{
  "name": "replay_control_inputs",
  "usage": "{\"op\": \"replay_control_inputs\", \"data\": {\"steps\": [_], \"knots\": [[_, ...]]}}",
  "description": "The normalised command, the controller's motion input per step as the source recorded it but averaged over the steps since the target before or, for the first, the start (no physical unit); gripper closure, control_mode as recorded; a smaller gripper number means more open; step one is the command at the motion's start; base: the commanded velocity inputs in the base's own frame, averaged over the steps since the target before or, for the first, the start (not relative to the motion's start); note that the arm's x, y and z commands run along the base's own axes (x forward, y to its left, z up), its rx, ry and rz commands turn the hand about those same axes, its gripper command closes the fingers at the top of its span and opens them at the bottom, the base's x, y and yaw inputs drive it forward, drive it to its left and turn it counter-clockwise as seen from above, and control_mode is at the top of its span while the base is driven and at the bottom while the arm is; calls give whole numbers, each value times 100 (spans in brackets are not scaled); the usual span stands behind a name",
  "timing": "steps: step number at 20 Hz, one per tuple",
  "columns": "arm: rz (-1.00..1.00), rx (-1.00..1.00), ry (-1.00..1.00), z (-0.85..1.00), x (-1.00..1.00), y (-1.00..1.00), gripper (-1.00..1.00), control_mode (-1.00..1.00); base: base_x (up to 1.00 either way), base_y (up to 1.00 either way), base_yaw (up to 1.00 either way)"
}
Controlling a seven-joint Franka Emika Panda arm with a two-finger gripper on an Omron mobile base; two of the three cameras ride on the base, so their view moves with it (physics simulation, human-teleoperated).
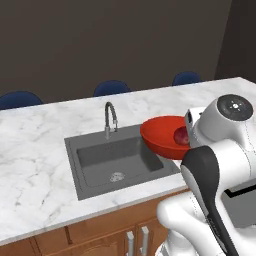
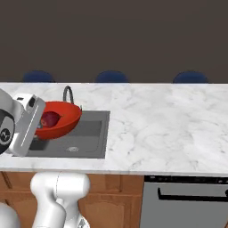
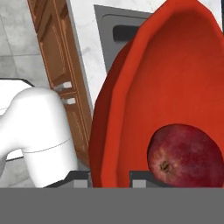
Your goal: Pick the pear from the cabinet and place it in the bowl. Then pick the bowl and place it in the sink. Then turn on the sink facuet.
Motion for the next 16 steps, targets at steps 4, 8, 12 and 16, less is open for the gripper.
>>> {"op": "replay_control_inputs", "data": {"steps": [4,8,12,16], "knots": [[0,0,0,0,0,0,100,100,24,-41,7],[0,0,0,0,0,0,100,100,28,-37,5],[0,0,0,0,0,0,100,100,52,-26,2],[0,0,0,0,0,0,100,100,60,-19,2]]}}
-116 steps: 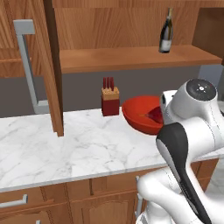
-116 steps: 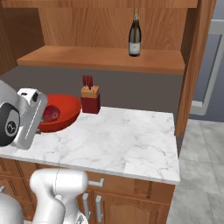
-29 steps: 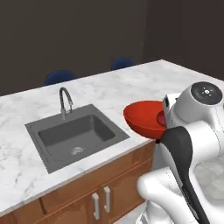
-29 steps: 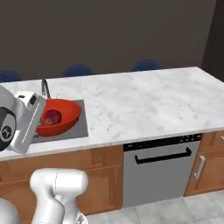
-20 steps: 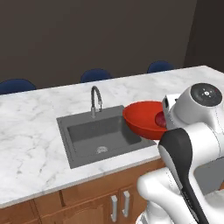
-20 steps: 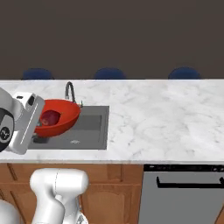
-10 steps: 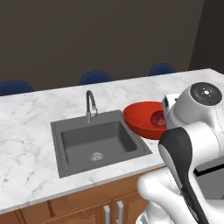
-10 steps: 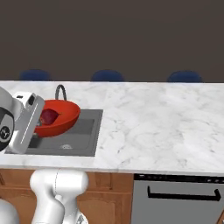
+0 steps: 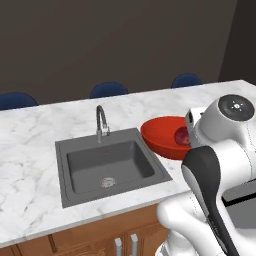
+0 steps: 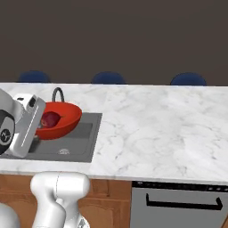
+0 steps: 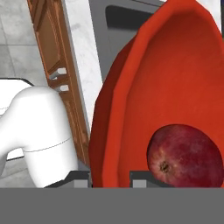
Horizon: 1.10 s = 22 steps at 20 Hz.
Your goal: Pick the pear from the cabinet and place it in the bowl. Then pick the bowl and place it in the sink. Then turn on the sink facuet.
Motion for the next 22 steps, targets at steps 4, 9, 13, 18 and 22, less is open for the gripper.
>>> {"op": "replay_control_inputs", "data": {"steps": [4,9,13,18,22], "knots": [[0,0,0,0,0,0,100,100,53,-12,6],[0,0,0,0,0,0,100,100,57,-16,14],[34,0,0,-20,48,-4,100,-100,0,0,0],[44,4,7,-51,34,-7,100,-100,0,0,0],[43,0,11,-74,71,0,100,-100,0,0,0]]}}
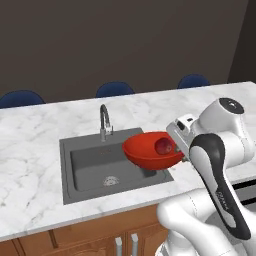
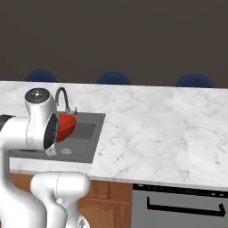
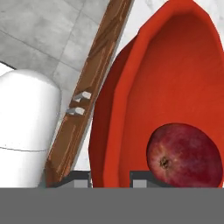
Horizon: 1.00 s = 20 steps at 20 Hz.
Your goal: Pick the pear from the cabinet and place it in the bowl. Then pick the bowl and place it in the sink. Then turn on the sink facuet.
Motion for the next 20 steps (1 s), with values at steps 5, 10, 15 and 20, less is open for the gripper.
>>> {"op": "replay_control_inputs", "data": {"steps": [5,10,15,20], "knots": [[32,0,1,-40,79,0,100,-100,0,0,0],[24,0,-1,-50,57,3,100,-100,0,0,0],[17,1,5,-31,5,17,100,-100,0,0,0],[28,0,-3,-58,47,0,100,-100,0,0,0]]}}
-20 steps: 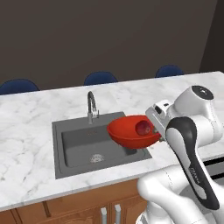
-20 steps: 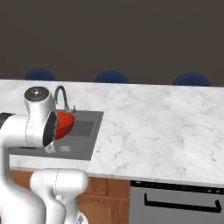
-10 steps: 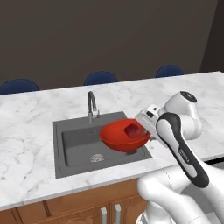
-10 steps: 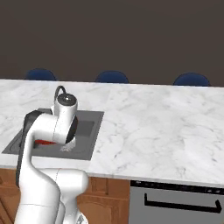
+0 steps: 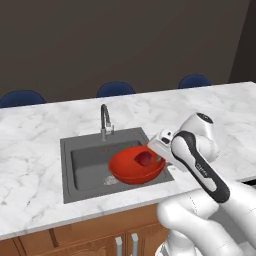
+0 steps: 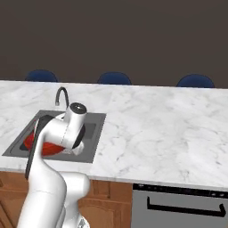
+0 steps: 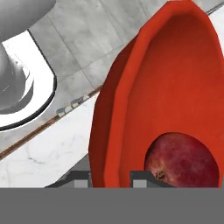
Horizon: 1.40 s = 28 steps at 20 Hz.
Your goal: Pick the pear from the cabinet and place it in the bowl. Then pick the bowl and place it in the sink. Then turn on the sink facuet.
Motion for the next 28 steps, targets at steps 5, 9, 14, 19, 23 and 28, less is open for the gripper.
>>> {"op": "replay_control_inputs", "data": {"steps": [5,9,14,19,23,28], "knots": [[17,0,-2,-42,90,0,100,-100,0,0,0],[9,0,0,-23,99,7,100,-100,0,0,0],[11,0,0,-12,94,7,100,-100,0,0,0],[18,0,2,-18,95,9,100,-100,0,0,0],[22,-6,3,-51,68,24,100,-100,0,0,0],[19,-7,0,-57,51,28,100,-100,0,0,0]]}}
